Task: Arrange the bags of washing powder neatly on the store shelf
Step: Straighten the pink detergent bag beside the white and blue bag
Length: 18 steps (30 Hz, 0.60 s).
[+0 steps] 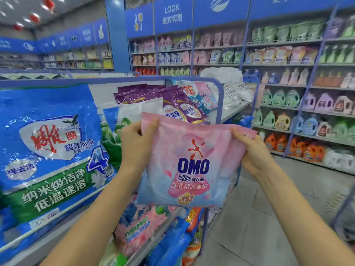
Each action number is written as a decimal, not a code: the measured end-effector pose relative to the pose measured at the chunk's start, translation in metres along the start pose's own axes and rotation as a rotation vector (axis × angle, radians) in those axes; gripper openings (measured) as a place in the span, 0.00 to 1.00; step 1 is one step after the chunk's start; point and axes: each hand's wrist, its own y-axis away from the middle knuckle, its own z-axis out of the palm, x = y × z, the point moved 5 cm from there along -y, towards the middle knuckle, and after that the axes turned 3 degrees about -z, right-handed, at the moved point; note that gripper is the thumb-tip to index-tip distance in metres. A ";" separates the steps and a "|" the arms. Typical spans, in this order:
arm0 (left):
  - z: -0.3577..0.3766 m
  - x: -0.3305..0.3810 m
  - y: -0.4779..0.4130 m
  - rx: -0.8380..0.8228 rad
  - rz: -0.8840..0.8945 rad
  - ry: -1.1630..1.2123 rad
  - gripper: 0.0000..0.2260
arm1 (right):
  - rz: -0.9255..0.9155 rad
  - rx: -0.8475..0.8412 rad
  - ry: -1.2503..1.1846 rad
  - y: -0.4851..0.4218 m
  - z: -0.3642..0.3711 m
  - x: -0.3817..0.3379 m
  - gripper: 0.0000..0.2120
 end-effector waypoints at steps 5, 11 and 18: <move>0.049 -0.022 -0.010 -0.050 -0.118 0.104 0.21 | -0.026 0.046 0.031 -0.023 -0.039 -0.002 0.37; 0.136 -0.038 -0.016 -0.147 -0.127 0.123 0.22 | -0.018 0.104 0.009 -0.060 -0.107 -0.001 0.10; 0.267 -0.047 -0.034 -0.056 -0.156 0.213 0.21 | -0.026 0.012 0.117 -0.147 -0.220 -0.017 0.25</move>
